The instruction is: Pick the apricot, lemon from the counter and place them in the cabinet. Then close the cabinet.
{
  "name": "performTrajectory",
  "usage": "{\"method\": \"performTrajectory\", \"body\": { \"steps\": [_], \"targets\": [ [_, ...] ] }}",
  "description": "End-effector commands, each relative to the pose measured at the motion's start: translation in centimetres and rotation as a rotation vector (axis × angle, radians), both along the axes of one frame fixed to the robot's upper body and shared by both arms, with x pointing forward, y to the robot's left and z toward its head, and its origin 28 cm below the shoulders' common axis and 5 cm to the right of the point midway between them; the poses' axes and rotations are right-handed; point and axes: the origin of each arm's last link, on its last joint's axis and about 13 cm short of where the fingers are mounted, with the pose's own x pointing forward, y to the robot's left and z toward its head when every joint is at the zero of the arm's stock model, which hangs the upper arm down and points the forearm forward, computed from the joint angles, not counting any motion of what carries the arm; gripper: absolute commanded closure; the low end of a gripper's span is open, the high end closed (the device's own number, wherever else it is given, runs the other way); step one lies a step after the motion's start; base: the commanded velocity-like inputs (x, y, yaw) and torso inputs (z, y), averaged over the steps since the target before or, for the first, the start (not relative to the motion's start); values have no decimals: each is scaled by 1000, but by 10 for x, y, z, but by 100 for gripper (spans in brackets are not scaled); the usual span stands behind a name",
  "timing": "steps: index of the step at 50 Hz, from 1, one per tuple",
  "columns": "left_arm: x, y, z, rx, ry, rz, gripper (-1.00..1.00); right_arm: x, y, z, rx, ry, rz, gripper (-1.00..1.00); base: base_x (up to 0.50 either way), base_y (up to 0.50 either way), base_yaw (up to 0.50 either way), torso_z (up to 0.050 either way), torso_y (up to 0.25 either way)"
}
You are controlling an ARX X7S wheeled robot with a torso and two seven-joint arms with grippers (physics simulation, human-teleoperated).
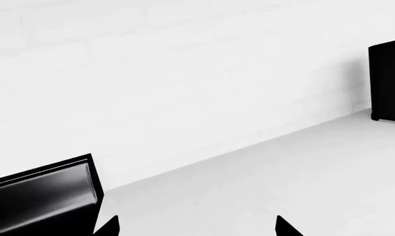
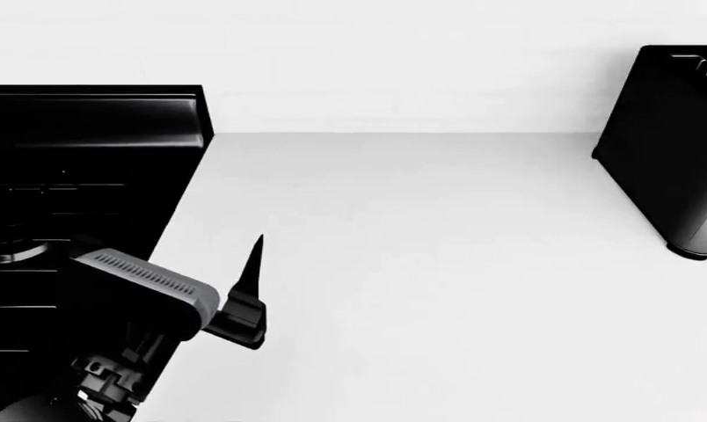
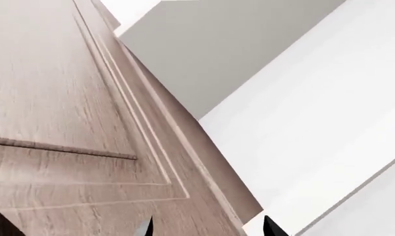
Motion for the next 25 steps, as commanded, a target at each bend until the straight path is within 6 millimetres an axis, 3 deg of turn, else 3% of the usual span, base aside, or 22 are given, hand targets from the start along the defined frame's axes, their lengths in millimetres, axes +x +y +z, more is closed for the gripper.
{"method": "performTrajectory", "body": {
  "steps": [1, 25],
  "targets": [
    [0, 0, 0, -2, 0, -1, -100, 18, 12, 58, -96, -90, 4, -100, 10, 4, 12, 10, 0],
    [1, 0, 0, -2, -1, -4, -100, 18, 49, 93, -367, -95, -28, -100, 12, 7, 17, 8, -3]
  ]
}}
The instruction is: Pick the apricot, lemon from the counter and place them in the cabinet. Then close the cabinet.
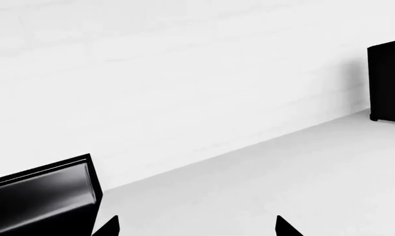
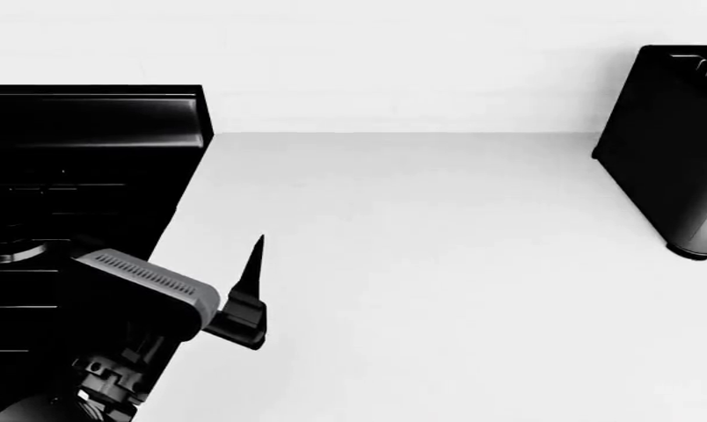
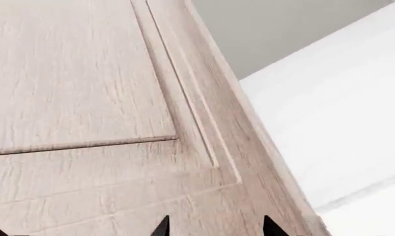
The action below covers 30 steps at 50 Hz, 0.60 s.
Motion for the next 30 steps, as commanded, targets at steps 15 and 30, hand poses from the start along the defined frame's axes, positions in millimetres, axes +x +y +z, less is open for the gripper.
{"method": "performTrajectory", "body": {
  "steps": [15, 30],
  "targets": [
    [-1, 0, 1, -3, -4, -1, -100, 4, 25, 79, -338, -113, -2, -100, 0, 0, 2, 1, -1],
    [-1, 0, 1, -7, -5, -2, -100, 34, 42, 71, -464, 24, -3, -100, 2, 1, 4, 1, -3]
  ]
}}
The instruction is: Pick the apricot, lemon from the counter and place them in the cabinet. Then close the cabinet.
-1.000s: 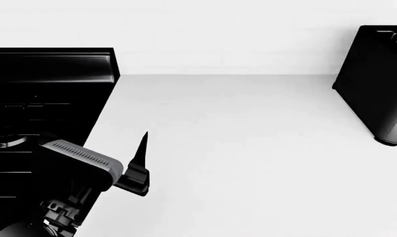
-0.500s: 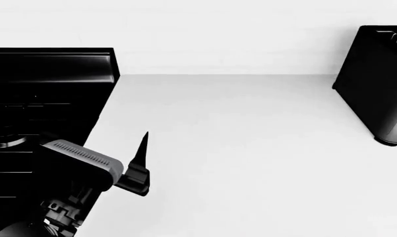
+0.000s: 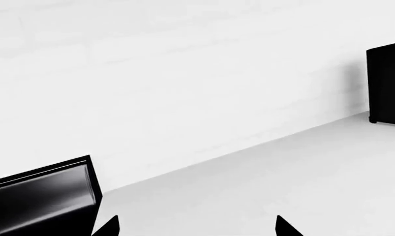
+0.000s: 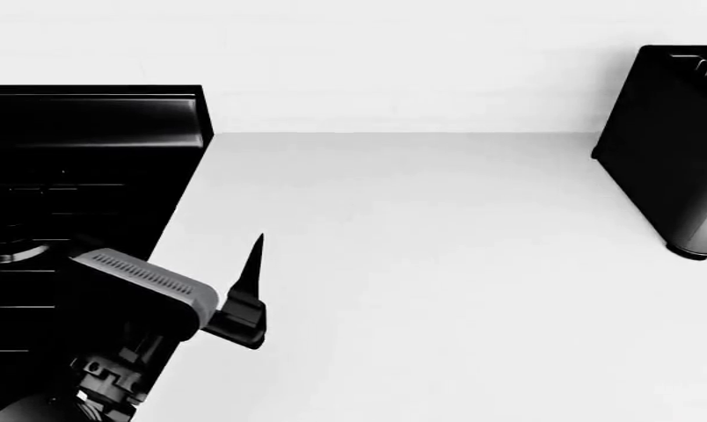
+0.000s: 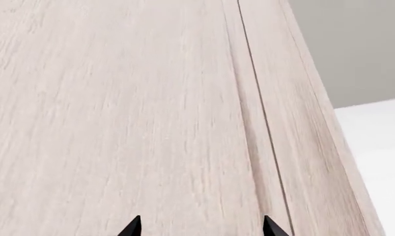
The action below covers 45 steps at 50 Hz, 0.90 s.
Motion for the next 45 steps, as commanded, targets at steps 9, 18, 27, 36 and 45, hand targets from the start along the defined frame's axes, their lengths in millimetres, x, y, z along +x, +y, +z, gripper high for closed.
{"method": "performTrajectory", "body": {
  "steps": [9, 18, 27, 36, 45],
  "targets": [
    [-1, 1, -1, -4, 1, 0, -100, 34, 31, -10, -229, 138, 15, -100, 1, 3, 5, 1, -4],
    [0, 1, -1, -4, 1, -1, -100, 50, 38, -16, -359, 228, -81, -100, 3, 3, 5, 0, -5],
    [0, 1, -1, -4, 1, 0, -100, 64, 42, -22, -471, 299, -165, -100, 3, 3, 5, 0, -9],
    [1, 1, -1, -4, 0, 1, -100, 76, 46, -25, -555, 364, -251, -100, 3, 2, 3, 0, -11],
    [0, 1, 0, -3, 0, 0, -100, 82, 44, -29, -595, 413, -316, -100, 10, 3, 5, 0, -16]
  ]
}}
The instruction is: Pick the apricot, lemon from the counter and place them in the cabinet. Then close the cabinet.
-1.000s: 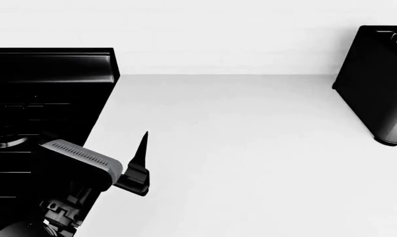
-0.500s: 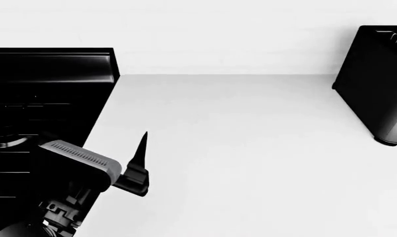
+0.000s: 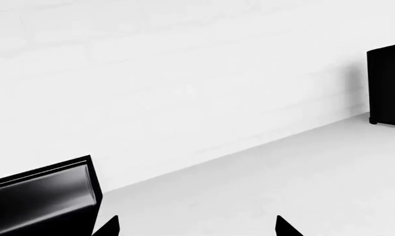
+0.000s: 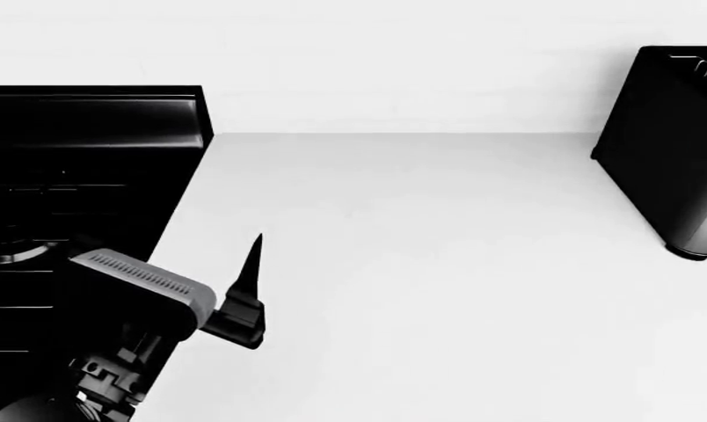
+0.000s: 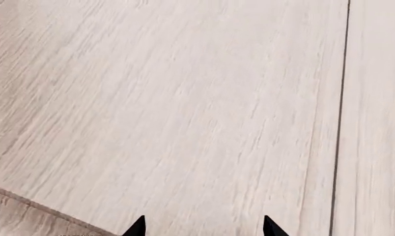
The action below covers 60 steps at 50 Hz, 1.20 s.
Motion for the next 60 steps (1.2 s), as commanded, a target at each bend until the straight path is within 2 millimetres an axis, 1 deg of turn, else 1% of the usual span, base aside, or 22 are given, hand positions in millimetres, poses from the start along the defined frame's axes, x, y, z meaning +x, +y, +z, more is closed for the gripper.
{"method": "performTrajectory", "body": {
  "steps": [1, 10, 14, 17, 21, 27, 33, 43, 51, 60],
  "targets": [
    [0, 0, 1, 1, 0, 0, -100, 32, 12, -45, -105, 427, 27, -100, 15, 4, 9, 0, -21],
    [0, -1, 1, 4, -1, -2, -100, 36, 8, -48, -105, 453, -12, -100, 14, 4, 9, 0, -22],
    [0, -1, 1, 2, -3, -2, -100, 31, 6, -49, -89, 430, 13, -100, 13, 3, 8, 0, -21],
    [-1, 0, 1, -4, -9, 2, -100, 19, 5, -50, -72, 389, 54, -100, 8, 1, 4, 0, -19],
    [-2, 2, 1, -11, -16, 7, -100, -6, -1, -54, -54, 318, 106, -100, 0, 0, 0, 0, -13],
    [-2, 4, 0, -19, -19, 13, -100, -42, -18, -58, -8, 219, 111, -100, 0, 0, 0, 0, -2],
    [-5, 6, 3, -29, -28, 22, -100, -71, -35, -67, 15, 160, 89, -100, 0, 0, 0, 0, 0],
    [-10, 11, 7, -54, -54, 46, -100, -107, -57, -92, 9, 142, 31, -100, 0, 0, 0, 0, 0],
    [-13, 15, 7, -71, -65, 61, -100, -128, -71, -116, 23, 146, -12, -100, 0, 0, 0, 0, 0],
    [-17, 19, 12, -93, -86, 79, -100, -151, -85, -132, 62, 129, -51, -100, 0, 0, 0, 0, 0]
  ]
}}
